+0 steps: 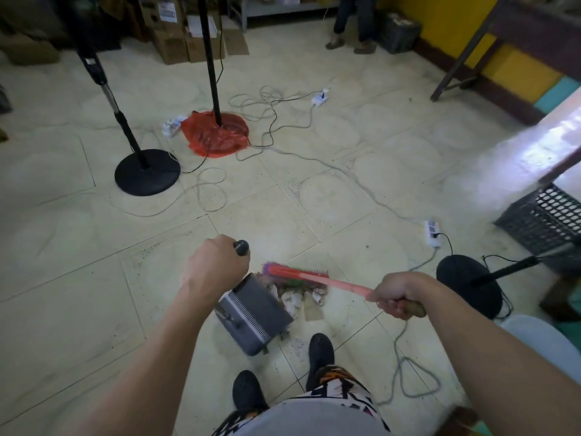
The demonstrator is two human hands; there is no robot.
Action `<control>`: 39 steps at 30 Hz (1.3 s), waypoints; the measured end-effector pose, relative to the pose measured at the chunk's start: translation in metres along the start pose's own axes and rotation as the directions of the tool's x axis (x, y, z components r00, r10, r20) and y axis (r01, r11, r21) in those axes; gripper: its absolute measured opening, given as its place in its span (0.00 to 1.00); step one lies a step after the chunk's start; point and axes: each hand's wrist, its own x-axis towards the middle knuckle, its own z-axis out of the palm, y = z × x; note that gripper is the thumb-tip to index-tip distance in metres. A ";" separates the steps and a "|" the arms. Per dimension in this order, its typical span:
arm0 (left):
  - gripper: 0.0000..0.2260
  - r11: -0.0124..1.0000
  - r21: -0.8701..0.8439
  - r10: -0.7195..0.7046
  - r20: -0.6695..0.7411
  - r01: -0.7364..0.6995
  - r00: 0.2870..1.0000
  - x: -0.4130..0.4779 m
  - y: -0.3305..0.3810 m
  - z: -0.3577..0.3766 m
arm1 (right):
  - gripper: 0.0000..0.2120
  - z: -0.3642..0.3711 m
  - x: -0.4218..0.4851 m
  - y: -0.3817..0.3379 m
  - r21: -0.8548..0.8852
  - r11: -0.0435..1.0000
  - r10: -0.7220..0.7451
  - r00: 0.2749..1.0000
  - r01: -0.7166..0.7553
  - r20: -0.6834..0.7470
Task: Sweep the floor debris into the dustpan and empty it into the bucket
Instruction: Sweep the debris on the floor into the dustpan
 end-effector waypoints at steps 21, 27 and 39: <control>0.18 1.000 0.022 0.000 -0.029 0.001 1.000 0.089 0.251 0.075 | 0.14 -0.199 0.098 0.067 0.139 0.955 -0.239 0.957 0.262 -0.162; 0.18 0.995 0.099 0.011 0.003 -0.011 1.000 0.114 0.327 0.107 | 0.17 -0.277 0.142 0.075 0.193 0.966 -0.132 0.969 0.173 -0.209; 0.18 0.984 0.159 0.070 0.068 -0.080 0.995 0.137 0.387 0.139 | 0.17 -0.339 0.201 0.117 0.406 0.909 0.043 0.951 0.090 -0.307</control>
